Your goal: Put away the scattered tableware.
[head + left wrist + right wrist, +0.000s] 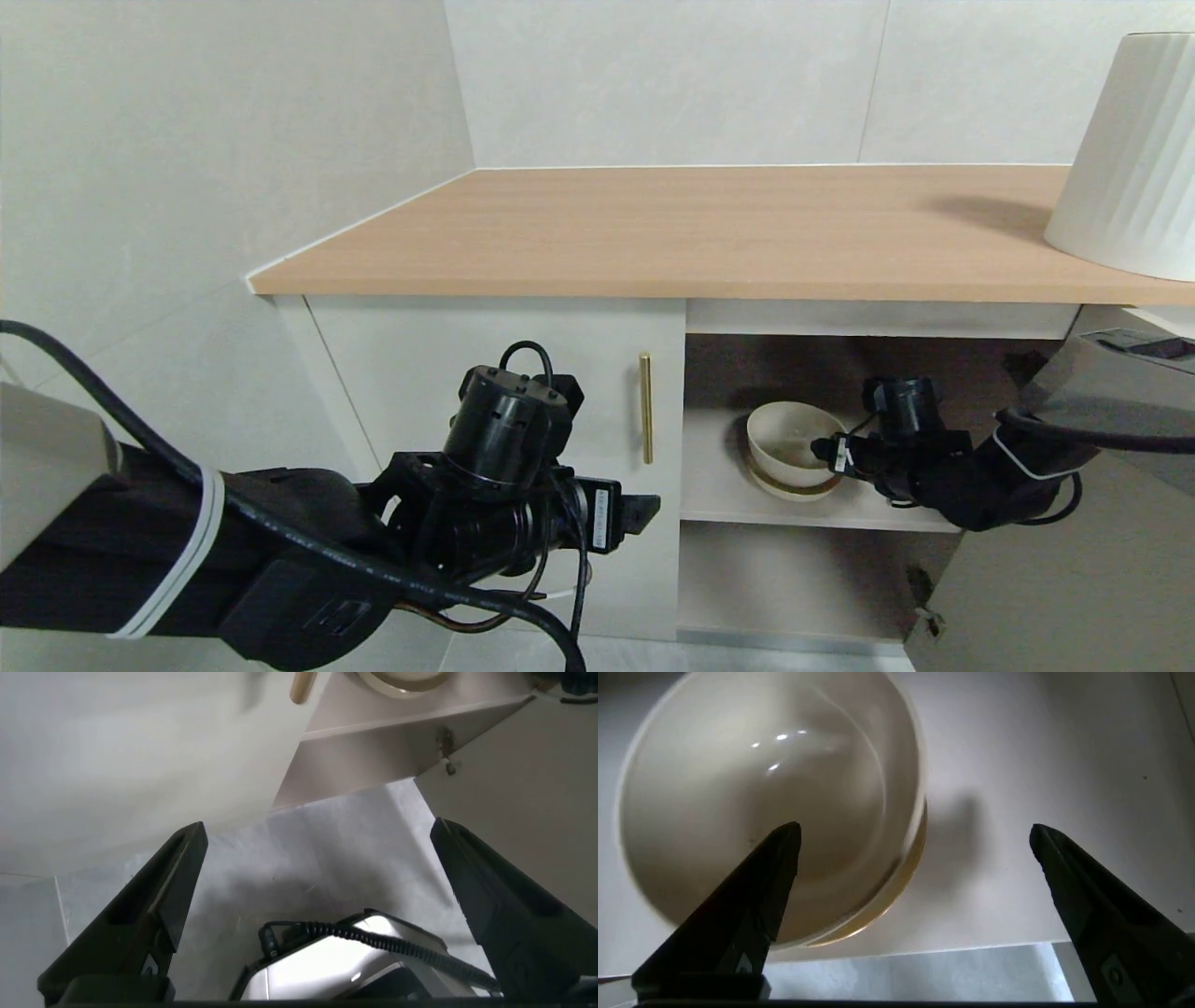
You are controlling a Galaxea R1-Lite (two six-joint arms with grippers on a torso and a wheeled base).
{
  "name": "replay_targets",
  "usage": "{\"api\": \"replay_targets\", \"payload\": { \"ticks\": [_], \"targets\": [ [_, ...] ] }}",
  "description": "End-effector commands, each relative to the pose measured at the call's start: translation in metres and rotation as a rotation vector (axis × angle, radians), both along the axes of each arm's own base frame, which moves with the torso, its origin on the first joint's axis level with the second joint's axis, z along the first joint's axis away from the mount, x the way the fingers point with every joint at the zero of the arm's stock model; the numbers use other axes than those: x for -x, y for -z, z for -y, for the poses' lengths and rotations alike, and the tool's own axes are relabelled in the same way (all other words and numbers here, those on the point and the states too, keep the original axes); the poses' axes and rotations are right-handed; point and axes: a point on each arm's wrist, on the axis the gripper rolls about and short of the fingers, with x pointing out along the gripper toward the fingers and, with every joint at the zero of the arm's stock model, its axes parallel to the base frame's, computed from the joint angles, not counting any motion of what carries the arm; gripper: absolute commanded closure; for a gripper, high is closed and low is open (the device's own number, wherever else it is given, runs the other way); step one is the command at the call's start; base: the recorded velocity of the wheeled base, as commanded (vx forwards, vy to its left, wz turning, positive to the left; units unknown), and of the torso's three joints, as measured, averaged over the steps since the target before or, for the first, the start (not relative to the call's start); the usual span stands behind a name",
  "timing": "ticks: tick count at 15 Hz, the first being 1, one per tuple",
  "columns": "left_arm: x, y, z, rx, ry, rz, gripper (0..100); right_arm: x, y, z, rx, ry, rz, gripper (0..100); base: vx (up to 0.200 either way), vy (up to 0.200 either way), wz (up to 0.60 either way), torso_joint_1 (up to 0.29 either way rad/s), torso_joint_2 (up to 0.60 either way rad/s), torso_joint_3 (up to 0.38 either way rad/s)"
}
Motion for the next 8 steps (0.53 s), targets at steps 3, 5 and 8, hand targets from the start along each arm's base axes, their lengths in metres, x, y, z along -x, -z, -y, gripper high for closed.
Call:
{"api": "replay_targets", "payload": {
  "ticks": [3, 5, 8],
  "targets": [
    [0.005, -0.024, -0.020, 0.056, -0.050, 0.045, 0, 0.034, -0.037, -0.006, -0.019, -0.055, 0.032, 0, 0.000, 0.000, 0.00, 0.000, 0.00, 0.000],
    [0.016, -0.043, -0.036, 0.087, -0.066, 0.093, 0, 0.079, -0.054, -0.014, -0.019, -0.112, 0.015, 0, 0.000, 0.000, 0.00, 0.000, 0.00, 0.000],
    [0.034, -0.066, -0.059, 0.114, -0.074, 0.172, 0, 0.135, -0.079, -0.012, -0.032, -0.177, 0.039, 0, 0.000, 0.000, 0.00, 0.000, 0.00, 0.000]
  ]
}}
